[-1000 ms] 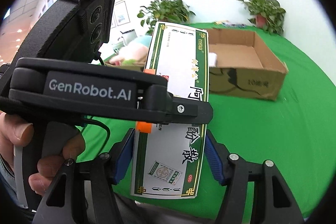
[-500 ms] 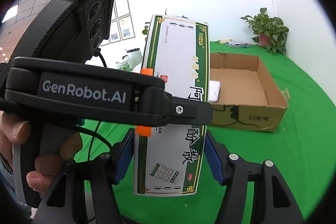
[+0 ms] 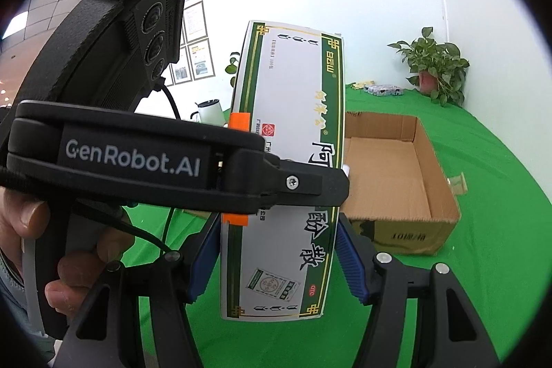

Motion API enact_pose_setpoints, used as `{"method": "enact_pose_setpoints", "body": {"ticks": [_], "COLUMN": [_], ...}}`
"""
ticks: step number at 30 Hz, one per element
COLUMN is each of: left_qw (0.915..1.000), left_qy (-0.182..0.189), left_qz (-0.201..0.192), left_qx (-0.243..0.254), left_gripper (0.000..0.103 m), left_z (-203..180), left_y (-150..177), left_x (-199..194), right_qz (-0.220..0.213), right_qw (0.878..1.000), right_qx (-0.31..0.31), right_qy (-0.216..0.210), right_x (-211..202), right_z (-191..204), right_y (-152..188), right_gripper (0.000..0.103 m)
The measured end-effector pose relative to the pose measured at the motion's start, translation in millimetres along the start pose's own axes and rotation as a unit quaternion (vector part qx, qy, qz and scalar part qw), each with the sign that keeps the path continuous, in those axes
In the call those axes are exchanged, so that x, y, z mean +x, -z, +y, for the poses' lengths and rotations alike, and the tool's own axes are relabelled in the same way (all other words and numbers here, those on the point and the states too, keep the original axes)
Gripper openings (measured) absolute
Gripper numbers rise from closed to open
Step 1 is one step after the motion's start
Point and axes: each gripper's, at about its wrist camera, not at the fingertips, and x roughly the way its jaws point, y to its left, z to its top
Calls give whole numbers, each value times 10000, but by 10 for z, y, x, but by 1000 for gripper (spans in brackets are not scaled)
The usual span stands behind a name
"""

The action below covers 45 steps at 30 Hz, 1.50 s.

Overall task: Organize objects
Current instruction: 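Lift the medicine box with the right tool and turn it upright, then carry the medicine box with the right tool over the large box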

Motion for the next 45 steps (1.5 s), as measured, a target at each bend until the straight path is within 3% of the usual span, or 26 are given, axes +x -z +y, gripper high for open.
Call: {"method": "enact_pose_setpoints", "body": {"ticks": [8,15,29,45], "left_qw": [9999,9998,9938,9804], "left_qy": [29,146,281,418], "left_qz": [-81,51,815,1446], "left_qx": [128,-91,-702,-1269], "left_gripper": [44,44,44,44], "left_z": [-10,158,685,1069], "left_y": [-683,-1052,-1044,-903], "left_x": [-49,142,1018,1749], "right_qz": [98,435,1347,2034], "right_qw": [9999,9990,9894,9734], "right_qx": [2,73,529,1051], "right_qy": [-37,-38,-83,29], "right_x": [281,561,1135,1571], "right_z": [-297,-496,-926,-1297], "right_y": [-659,-941,-667,-424], "right_gripper": [62,62,62,62]}}
